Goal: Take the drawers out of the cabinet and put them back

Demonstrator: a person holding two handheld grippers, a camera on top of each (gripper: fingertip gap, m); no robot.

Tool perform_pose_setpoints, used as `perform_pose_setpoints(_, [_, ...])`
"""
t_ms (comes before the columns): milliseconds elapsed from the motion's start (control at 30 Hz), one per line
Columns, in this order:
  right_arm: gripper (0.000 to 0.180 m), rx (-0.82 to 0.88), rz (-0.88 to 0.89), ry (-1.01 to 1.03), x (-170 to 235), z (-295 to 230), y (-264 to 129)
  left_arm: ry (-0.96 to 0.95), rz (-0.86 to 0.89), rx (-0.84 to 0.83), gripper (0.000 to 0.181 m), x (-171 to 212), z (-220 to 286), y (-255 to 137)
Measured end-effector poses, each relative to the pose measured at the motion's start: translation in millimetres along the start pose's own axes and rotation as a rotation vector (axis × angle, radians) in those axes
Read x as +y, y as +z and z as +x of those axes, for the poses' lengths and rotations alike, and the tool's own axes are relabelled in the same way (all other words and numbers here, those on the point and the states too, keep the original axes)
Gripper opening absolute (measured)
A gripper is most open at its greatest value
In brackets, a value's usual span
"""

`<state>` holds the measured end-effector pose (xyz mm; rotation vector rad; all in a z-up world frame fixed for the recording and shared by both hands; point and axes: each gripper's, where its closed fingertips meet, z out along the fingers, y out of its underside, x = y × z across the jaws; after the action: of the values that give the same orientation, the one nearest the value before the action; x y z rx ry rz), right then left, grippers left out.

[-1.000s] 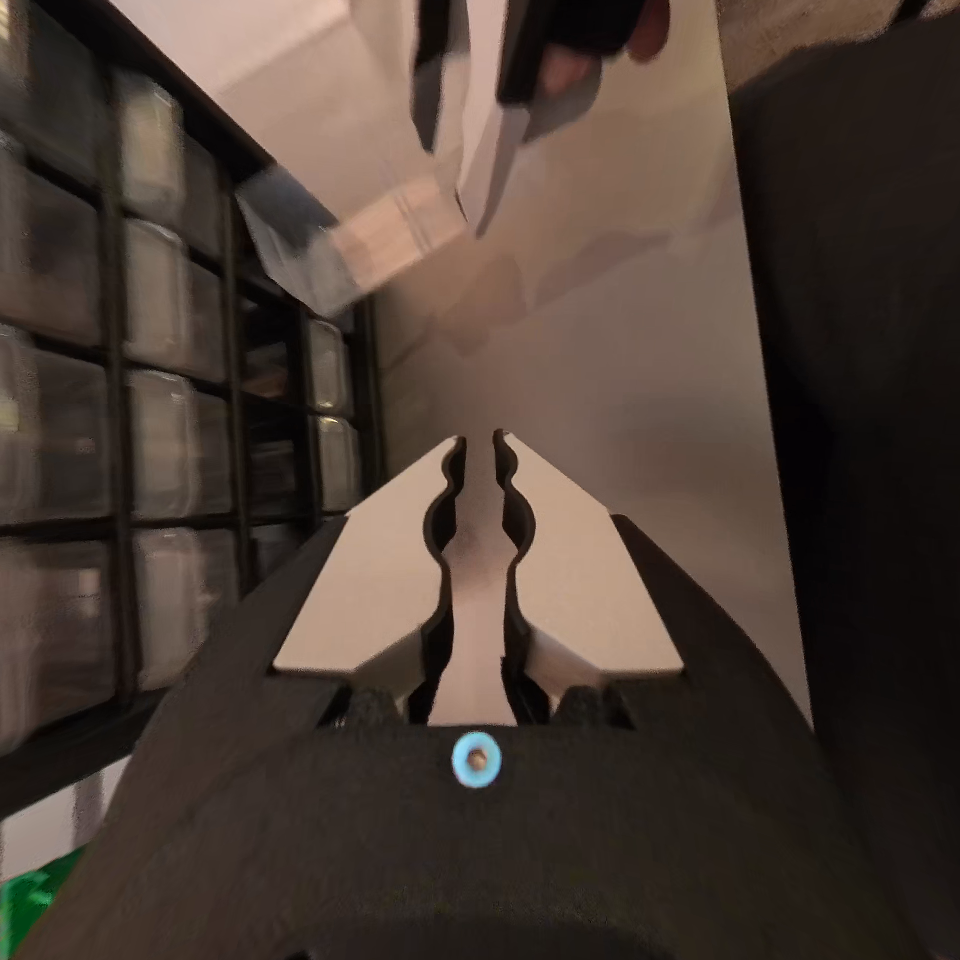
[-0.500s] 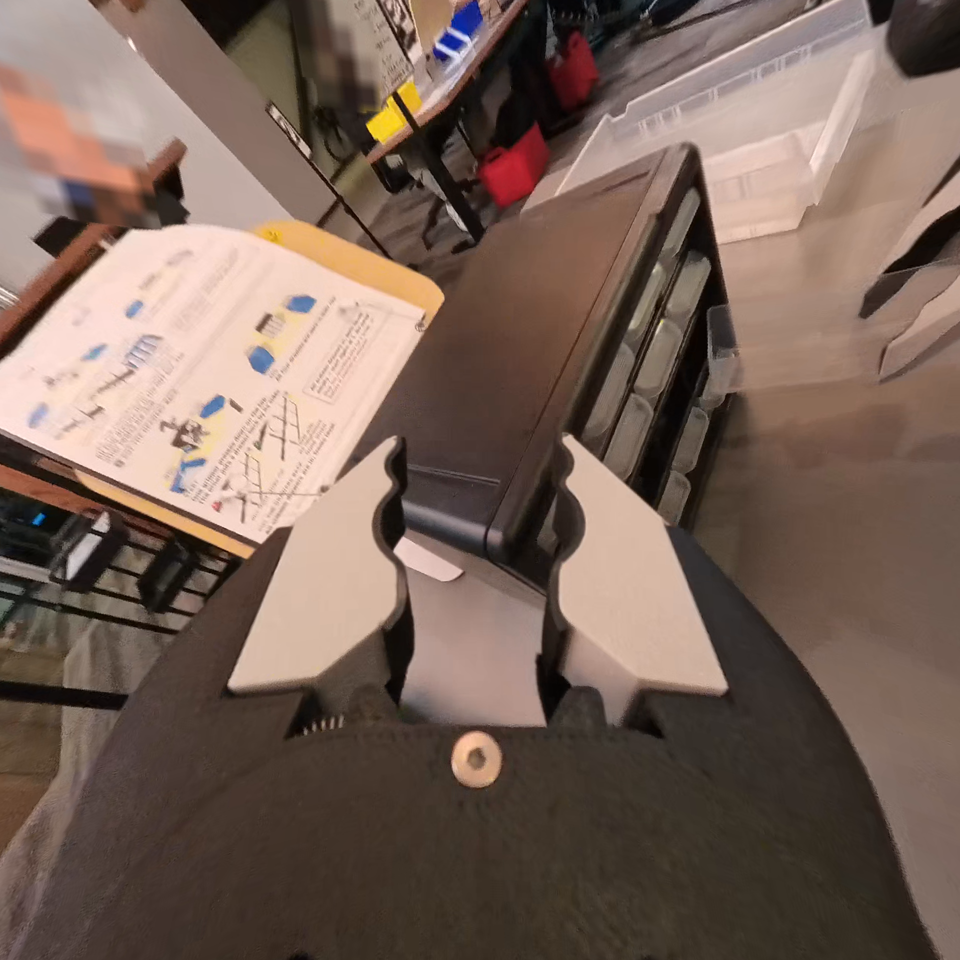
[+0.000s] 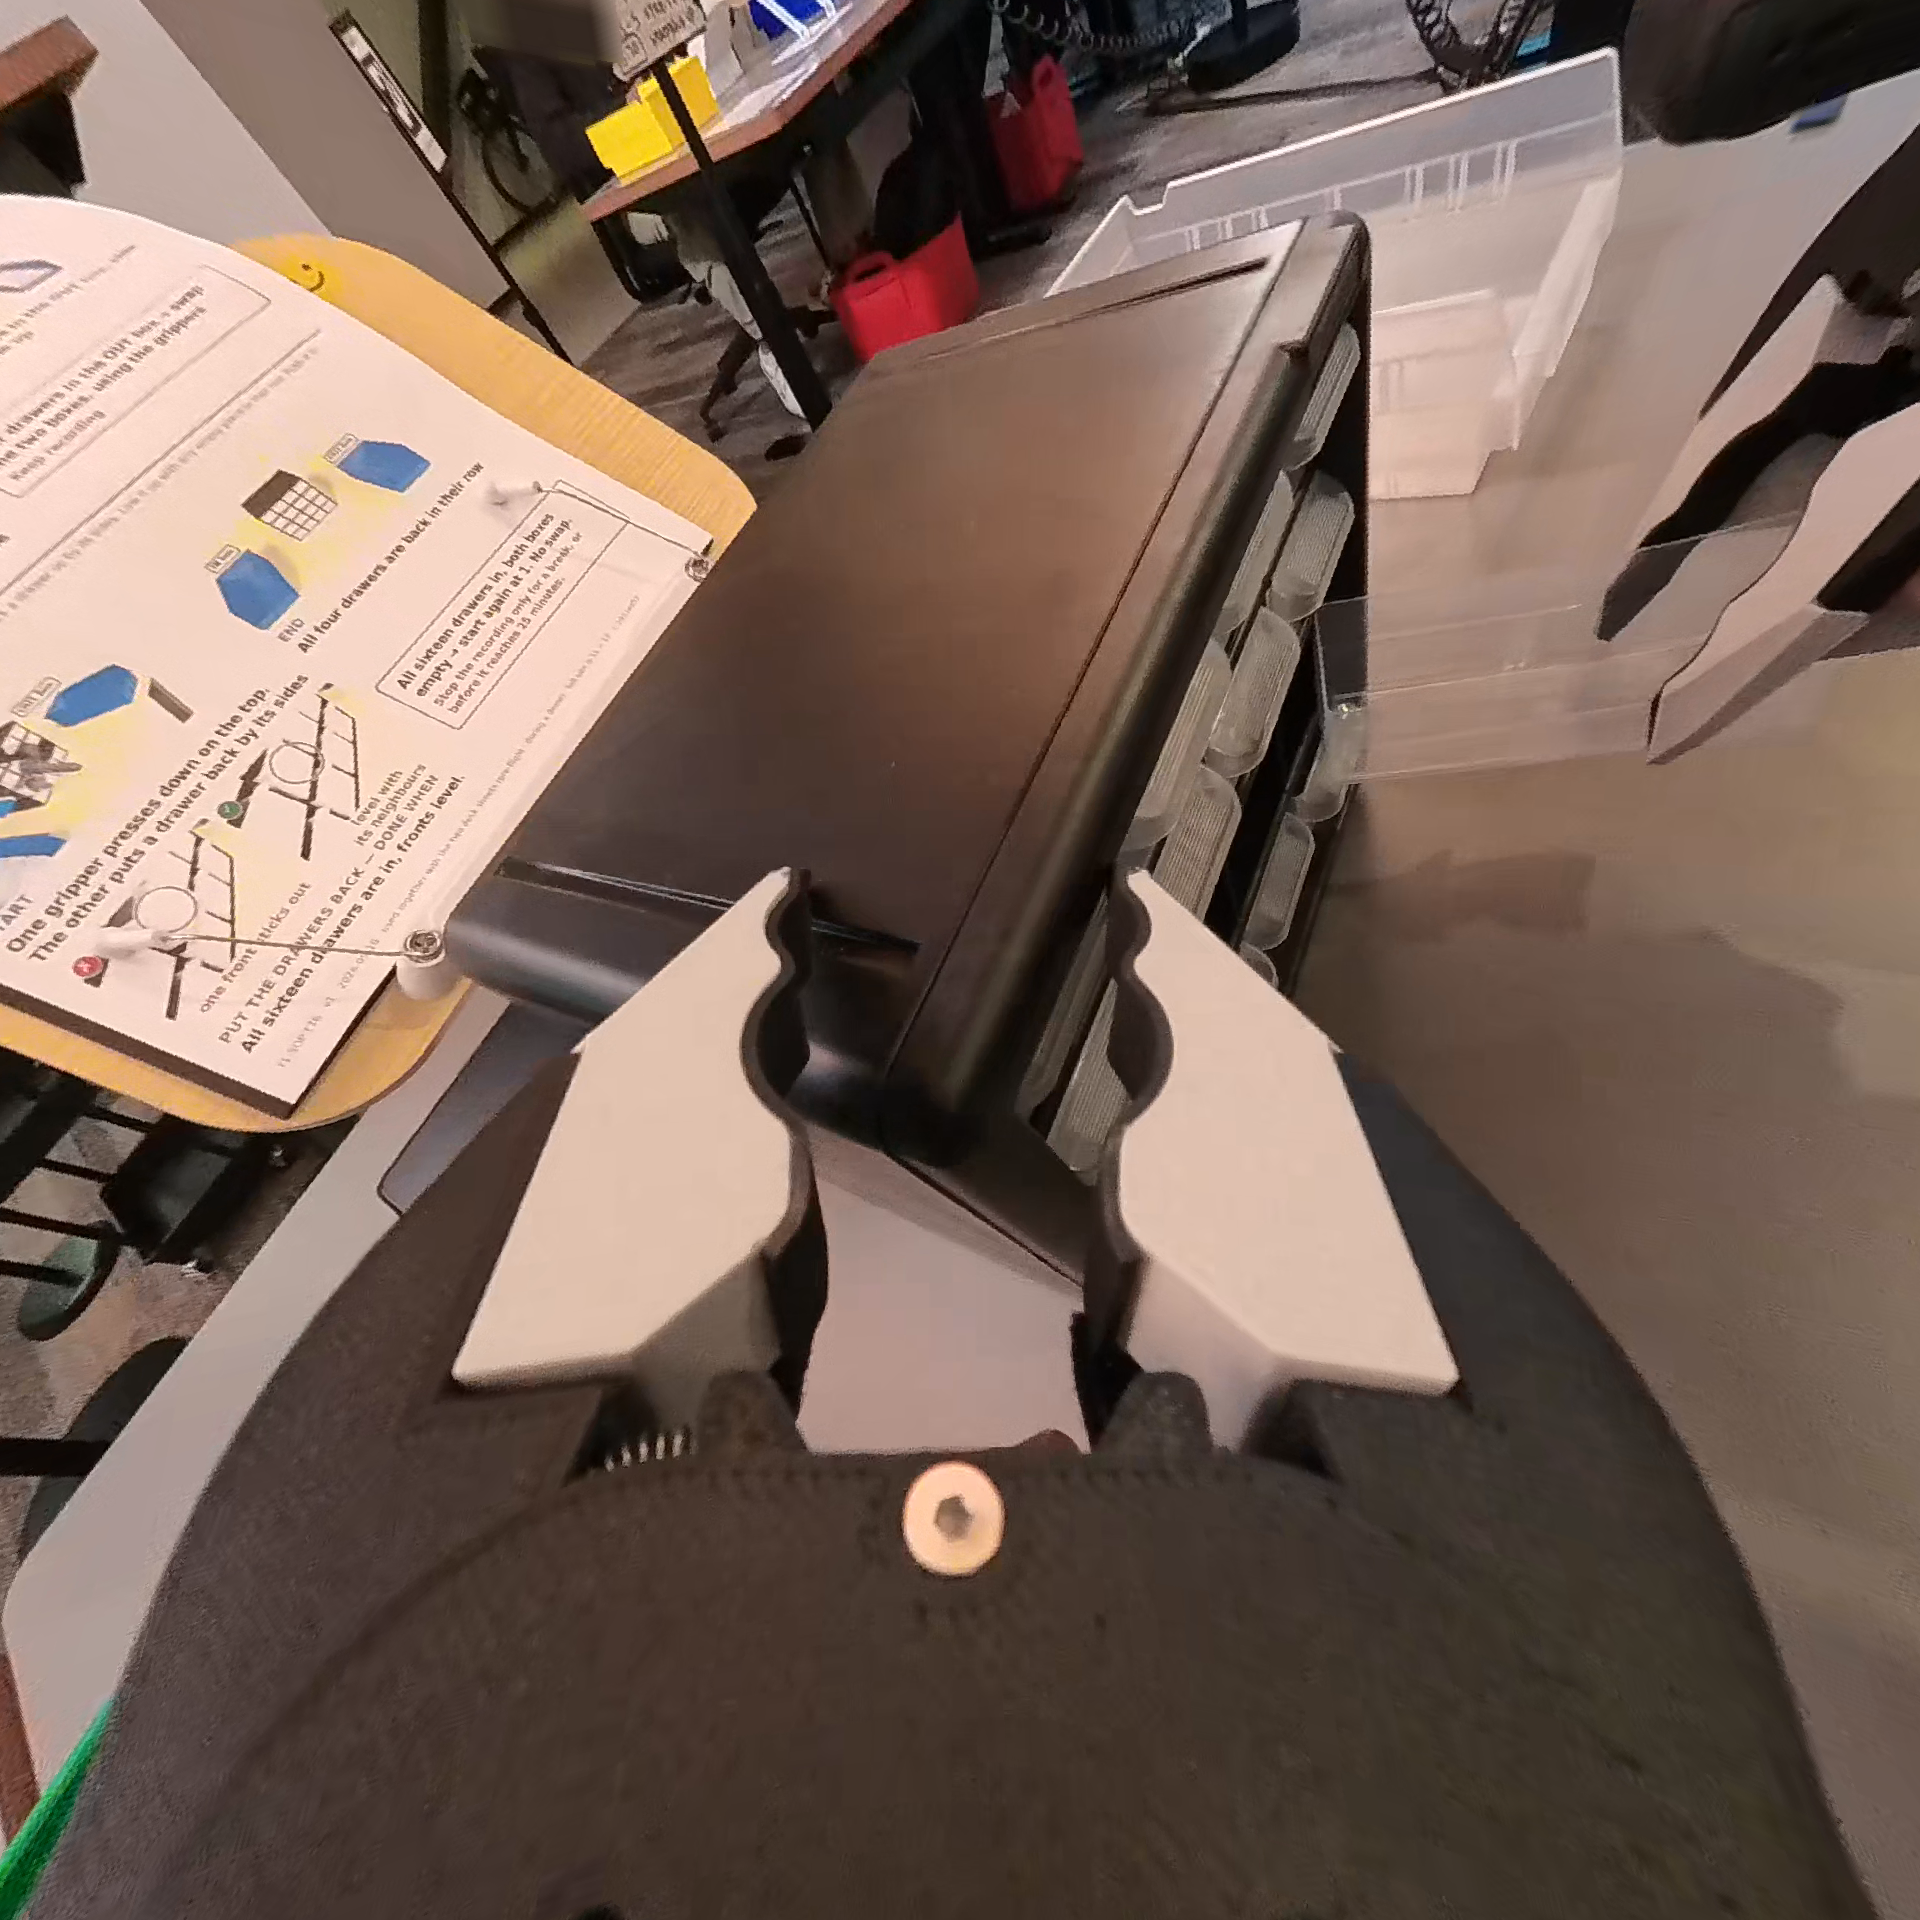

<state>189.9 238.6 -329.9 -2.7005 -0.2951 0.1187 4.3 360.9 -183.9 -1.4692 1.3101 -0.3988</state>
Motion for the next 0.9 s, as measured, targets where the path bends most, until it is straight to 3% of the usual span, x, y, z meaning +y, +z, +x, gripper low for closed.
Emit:
perform_pose_setpoints(33, [0.059,0.004,0.0,-0.002,0,2,-1,0.0,-0.002,-0.006,0.056,0,1,0])
perform_pose_setpoints(400, [0.059,0.025,-0.062,0.011,7,35,-8,-0.025,-0.045,-0.078,0.049,-25,37,17])
perform_pose_setpoints(533, [0.059,0.012,-0.077,0.017,6,45,-12,-0.013,-0.104,0.036,0.041,-39,56,17])
perform_pose_setpoints(667, [0.059,0.004,-0.102,-0.006,1,51,-17,-0.02,-0.059,0.013,0.032,-65,26,17])
perform_pose_setpoints(767, [0.059,0.009,-0.123,-0.02,-2,53,-19,-0.058,-0.156,0.074,0.031,-50,12,34])
perform_pose_setpoints(900, [0.059,0.014,-0.159,-0.045,0,54,-20,-0.144,-0.137,0.16,0.025,-50,13,41])
